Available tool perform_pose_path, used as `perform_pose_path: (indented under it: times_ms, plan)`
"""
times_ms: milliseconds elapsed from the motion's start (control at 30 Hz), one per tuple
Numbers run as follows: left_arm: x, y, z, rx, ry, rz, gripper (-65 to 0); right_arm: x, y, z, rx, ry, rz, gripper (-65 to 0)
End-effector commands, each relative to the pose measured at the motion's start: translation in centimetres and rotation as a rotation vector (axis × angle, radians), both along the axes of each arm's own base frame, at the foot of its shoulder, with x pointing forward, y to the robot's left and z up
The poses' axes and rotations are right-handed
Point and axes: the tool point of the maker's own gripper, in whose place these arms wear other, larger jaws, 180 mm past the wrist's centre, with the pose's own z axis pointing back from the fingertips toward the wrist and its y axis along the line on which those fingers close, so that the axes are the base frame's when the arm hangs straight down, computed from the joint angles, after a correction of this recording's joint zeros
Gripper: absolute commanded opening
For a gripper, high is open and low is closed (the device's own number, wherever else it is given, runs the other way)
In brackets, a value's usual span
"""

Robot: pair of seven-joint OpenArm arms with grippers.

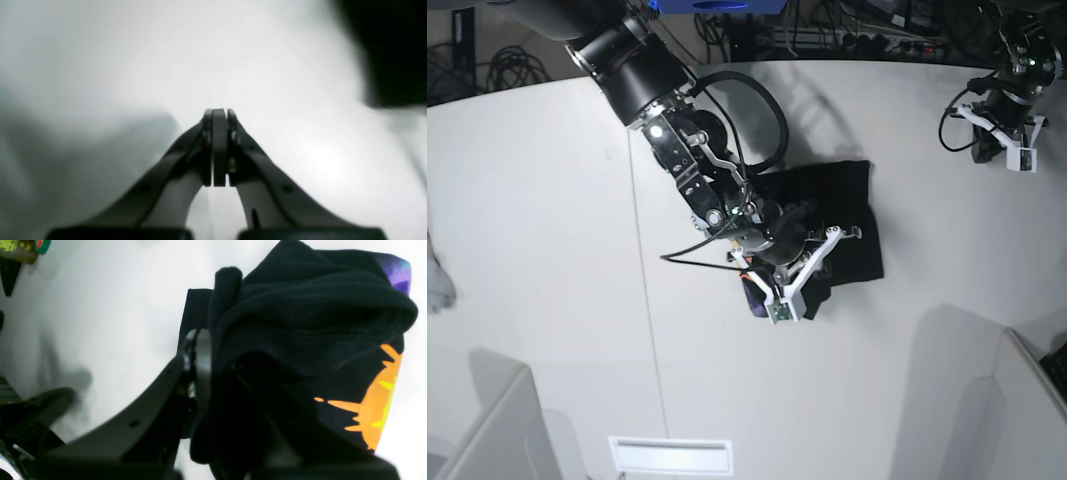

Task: Fold the T-shirt properly
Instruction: 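Press the folded bundle flat and release the right gripper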

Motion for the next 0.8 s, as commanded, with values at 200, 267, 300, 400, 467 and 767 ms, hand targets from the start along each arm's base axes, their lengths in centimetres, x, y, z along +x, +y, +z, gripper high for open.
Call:
perform_pose_path:
  times_ms: [200,267,300,400,467,767]
  plan:
    - [0.2,1.9,1.9,0.038,-0.053,0.025,-65.0,0.2,1.9,1.7,0.036,-0.041,0.03,-65.0]
    - [0.2,1.9,1.8,0.034,-0.051,0.027,-65.0,-0.5,2.6,1.6,0.027,-0.046,0.061,-65.0]
    - [0.2,1.9,1.8,0.033,-0.051,0.028,-65.0,-0.5,2.7,1.6,0.027,-0.047,0.062,-65.0]
    - [0.2,1.8,1.7,0.03,-0.052,0.027,-65.0,-0.4,2.7,1.8,0.029,-0.05,0.06,-65.0]
    - [0.2,1.8,1.7,0.029,-0.051,0.028,-65.0,0.1,2.4,2.0,0.032,-0.054,0.049,-65.0]
    - [0.1,1.8,1.6,0.029,-0.047,0.029,-65.0,1.2,1.5,0.1,-0.002,-0.008,-0.046,-65.0]
